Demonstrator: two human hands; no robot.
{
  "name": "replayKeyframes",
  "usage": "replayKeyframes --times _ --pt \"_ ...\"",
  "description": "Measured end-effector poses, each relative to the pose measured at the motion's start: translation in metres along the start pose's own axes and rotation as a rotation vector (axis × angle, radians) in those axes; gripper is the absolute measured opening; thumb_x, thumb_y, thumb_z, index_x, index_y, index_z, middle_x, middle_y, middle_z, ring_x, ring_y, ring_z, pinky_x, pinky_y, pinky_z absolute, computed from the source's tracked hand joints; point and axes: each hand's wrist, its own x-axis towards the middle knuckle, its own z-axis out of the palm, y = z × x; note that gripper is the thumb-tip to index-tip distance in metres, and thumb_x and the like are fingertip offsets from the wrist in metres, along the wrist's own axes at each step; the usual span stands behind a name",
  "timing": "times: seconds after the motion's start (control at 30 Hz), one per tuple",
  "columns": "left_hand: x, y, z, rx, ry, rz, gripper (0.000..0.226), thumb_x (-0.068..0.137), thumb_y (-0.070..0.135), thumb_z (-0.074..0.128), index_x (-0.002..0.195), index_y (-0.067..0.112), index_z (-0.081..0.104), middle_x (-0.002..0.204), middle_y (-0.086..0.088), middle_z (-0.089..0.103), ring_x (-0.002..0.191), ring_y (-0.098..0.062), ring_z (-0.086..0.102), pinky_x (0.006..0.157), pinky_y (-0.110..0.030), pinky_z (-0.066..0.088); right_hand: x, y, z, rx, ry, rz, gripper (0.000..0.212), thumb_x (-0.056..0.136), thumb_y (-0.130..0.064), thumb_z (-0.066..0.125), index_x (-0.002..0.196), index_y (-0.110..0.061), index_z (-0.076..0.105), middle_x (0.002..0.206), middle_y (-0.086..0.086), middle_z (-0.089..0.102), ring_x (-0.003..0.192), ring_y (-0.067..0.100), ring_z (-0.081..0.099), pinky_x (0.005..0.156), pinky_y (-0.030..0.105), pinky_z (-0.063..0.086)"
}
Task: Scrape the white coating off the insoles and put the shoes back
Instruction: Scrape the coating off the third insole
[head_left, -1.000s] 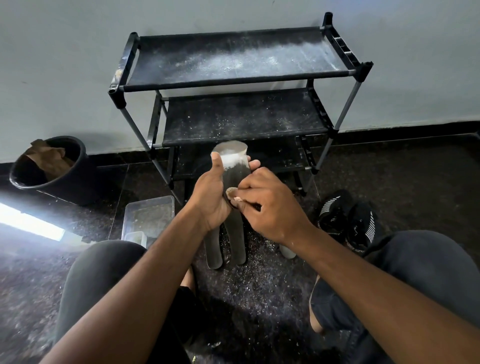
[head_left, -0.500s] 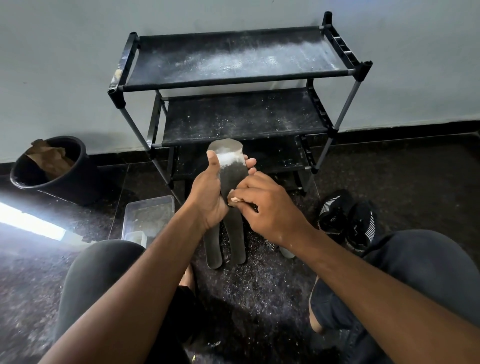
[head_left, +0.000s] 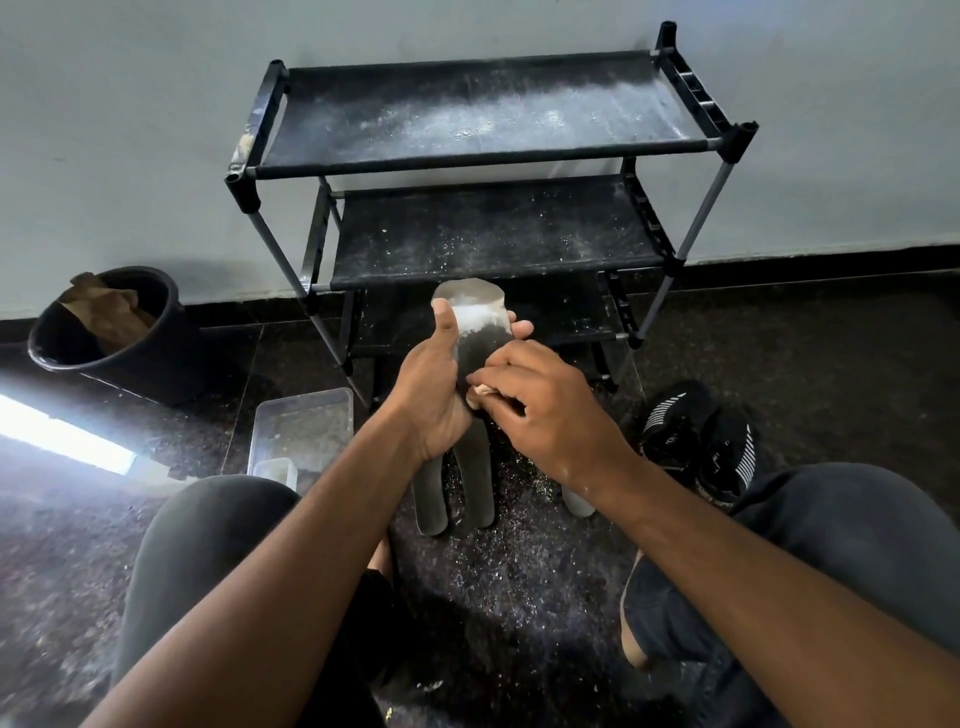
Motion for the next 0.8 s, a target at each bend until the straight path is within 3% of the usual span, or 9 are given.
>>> replayKeyframes --times 0.07,0.13,0.2,0.33,0.5,0.57,0.7,0.8 --pt "-0.001 0.002 0.000 -0.019 -0.008 0.002 0.083 0.105 0.062 0.020 0.144 -0.003 0.052 0.130 -0.017 0.068 0.108 -0.025 0.073 0.095 -0.037 0.059 -0.001 -0.002 -0.001 0.042 0.032 0.063 0.024 0.085 -0.006 0.075 0.108 -0.002 0.071 0.101 0.006 0.064 0.096 0.014 0.061 0.091 0.020 0.048" --pt "-0.002 0.004 0.000 -0.027 -0.014 0.008 0.083 0.105 0.062 0.019 0.146 -0.002 0.050 0.131 -0.017 0.067 0.102 -0.023 0.074 0.085 -0.029 0.060 -0.001 -0.005 -0.004 0.092 0.089 0.124 0.025 0.083 -0.003 0.077 0.106 -0.002 0.069 0.102 0.005 0.063 0.093 0.009 0.060 0.091 0.016 0.048" --pt "-0.002 0.003 0.001 0.008 -0.011 0.025 0.082 0.106 0.061 0.017 0.144 -0.002 0.053 0.124 -0.014 0.071 0.098 -0.021 0.074 0.077 -0.027 0.061 -0.003 -0.006 -0.003 0.082 0.115 0.107 0.018 0.084 -0.003 0.075 0.101 0.000 0.071 0.099 0.007 0.066 0.091 0.014 0.063 0.091 0.026 0.052" --pt "0.000 0.003 0.001 0.010 0.034 0.045 0.080 0.106 0.061 0.018 0.138 0.000 0.057 0.121 -0.013 0.074 0.100 -0.021 0.075 0.083 -0.031 0.063 -0.006 -0.005 0.006 -0.049 -0.029 0.000 0.033 0.093 -0.015 0.066 0.119 0.004 0.067 0.113 0.011 0.068 0.108 0.025 0.059 0.108 0.046 0.042" --pt "0.002 0.002 -0.002 0.043 0.062 0.035 0.081 0.105 0.064 0.018 0.136 0.003 0.060 0.125 -0.011 0.073 0.109 -0.026 0.073 0.097 -0.038 0.060 -0.007 0.002 0.011 -0.168 -0.202 -0.057 0.032 0.098 -0.004 0.055 0.129 0.003 0.061 0.129 0.013 0.053 0.117 0.027 0.047 0.098 0.038 0.049" --pt "0.001 0.003 -0.001 0.063 0.069 0.030 0.081 0.105 0.065 0.018 0.137 0.004 0.060 0.127 -0.010 0.073 0.112 -0.027 0.072 0.101 -0.042 0.058 -0.005 0.002 0.011 -0.099 -0.194 -0.037 0.026 0.099 -0.005 0.055 0.121 0.001 0.067 0.122 0.011 0.055 0.110 0.025 0.049 0.091 0.035 0.052" --pt "0.003 0.007 -0.005 -0.022 0.072 0.053 0.080 0.105 0.064 0.019 0.137 0.001 0.057 0.120 -0.011 0.073 0.103 -0.023 0.072 0.086 -0.036 0.062 -0.002 0.003 0.003 -0.041 -0.136 -0.056 0.020 0.095 -0.009 0.059 0.103 -0.001 0.076 0.088 0.007 0.063 0.089 0.022 0.058 0.083 0.033 0.053" --pt "0.002 0.006 -0.004 -0.007 0.083 0.060 0.079 0.105 0.063 0.019 0.133 0.001 0.059 0.118 -0.012 0.073 0.099 -0.022 0.073 0.085 -0.034 0.061 -0.003 0.001 0.000 -0.066 -0.122 -0.064 0.017 0.090 -0.003 0.066 0.105 0.001 0.073 0.087 0.009 0.066 0.088 0.025 0.060 0.080 0.040 0.054"
